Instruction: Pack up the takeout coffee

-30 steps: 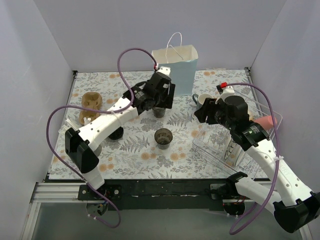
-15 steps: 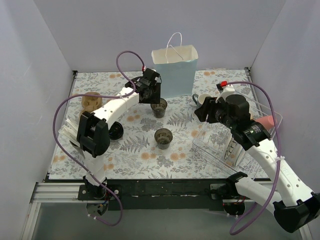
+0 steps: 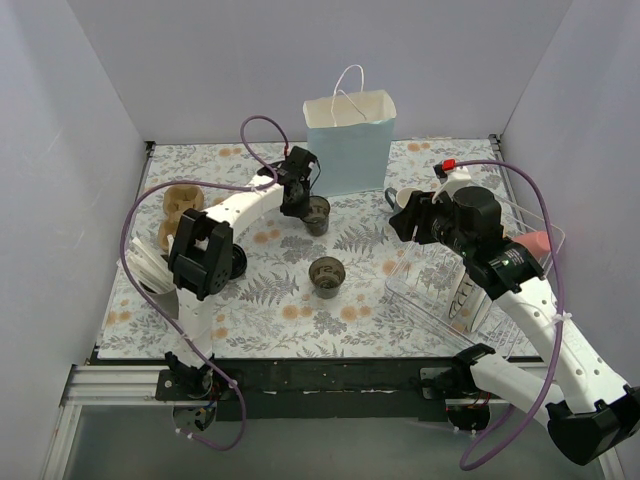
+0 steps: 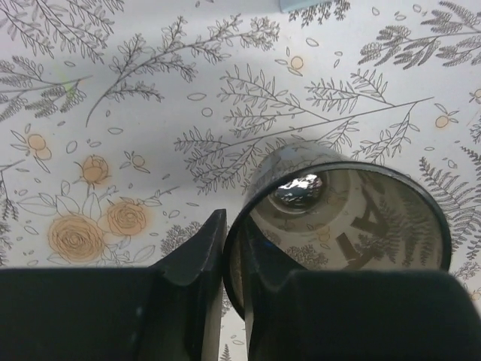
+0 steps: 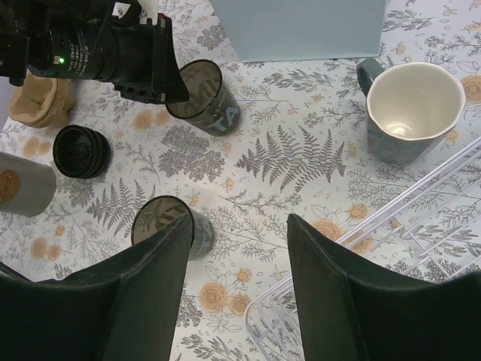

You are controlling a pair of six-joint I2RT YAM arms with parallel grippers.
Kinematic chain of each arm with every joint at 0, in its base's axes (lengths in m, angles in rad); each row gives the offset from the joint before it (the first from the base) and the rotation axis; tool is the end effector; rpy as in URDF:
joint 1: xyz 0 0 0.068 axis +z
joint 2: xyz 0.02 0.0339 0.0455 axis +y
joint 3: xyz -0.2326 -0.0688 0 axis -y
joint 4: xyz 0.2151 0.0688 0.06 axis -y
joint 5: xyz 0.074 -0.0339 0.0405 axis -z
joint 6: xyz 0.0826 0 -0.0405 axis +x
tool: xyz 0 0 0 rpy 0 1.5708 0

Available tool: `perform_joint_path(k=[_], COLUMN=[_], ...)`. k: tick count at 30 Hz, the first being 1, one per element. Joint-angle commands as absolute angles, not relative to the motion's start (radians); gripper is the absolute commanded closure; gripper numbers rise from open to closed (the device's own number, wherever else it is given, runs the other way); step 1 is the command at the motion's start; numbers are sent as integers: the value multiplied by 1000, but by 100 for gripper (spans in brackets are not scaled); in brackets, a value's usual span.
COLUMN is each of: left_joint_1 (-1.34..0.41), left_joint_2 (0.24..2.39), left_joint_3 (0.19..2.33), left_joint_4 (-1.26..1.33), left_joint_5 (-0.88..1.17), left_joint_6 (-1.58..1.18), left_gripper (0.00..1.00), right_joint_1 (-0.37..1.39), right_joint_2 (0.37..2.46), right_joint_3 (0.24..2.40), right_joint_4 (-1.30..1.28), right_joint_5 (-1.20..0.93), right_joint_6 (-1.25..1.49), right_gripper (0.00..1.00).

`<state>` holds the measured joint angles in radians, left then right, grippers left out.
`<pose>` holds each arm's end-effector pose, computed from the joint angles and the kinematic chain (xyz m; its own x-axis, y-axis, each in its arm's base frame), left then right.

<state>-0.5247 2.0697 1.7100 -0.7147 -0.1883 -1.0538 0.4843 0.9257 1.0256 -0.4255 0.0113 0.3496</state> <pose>0.3778 -0.2008 0.1618 -0.7369 -0.5602 -0.3785 -0.4565 0.8252 -0.3327 0.2098 0.1093 0.3304 -0.4222 0.1649 -0.8914 -0.3315 0.8871 0.3211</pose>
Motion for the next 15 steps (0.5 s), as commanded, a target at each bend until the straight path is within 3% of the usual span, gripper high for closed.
perform_joint_path(k=[1, 8, 15], left_joint_1=[-477, -305, -199], left_joint_2=[2034, 2022, 2046], left_joint_3=[1743, 1755, 1782], left_joint_4=[-722, -764, -753], left_joint_5=[-207, -189, -153], left_joint_6=[-1055, -1068, -1057], left_gripper=[92, 98, 93], right_joint_1=[480, 479, 479], right_joint_2=[922, 925, 934], right_joint_3=[1075, 1071, 1071], right_joint_4=[-413, -410, -407], right_joint_5=[6, 6, 6], right_joint_6=[330, 321, 310], right_gripper=[38, 37, 37])
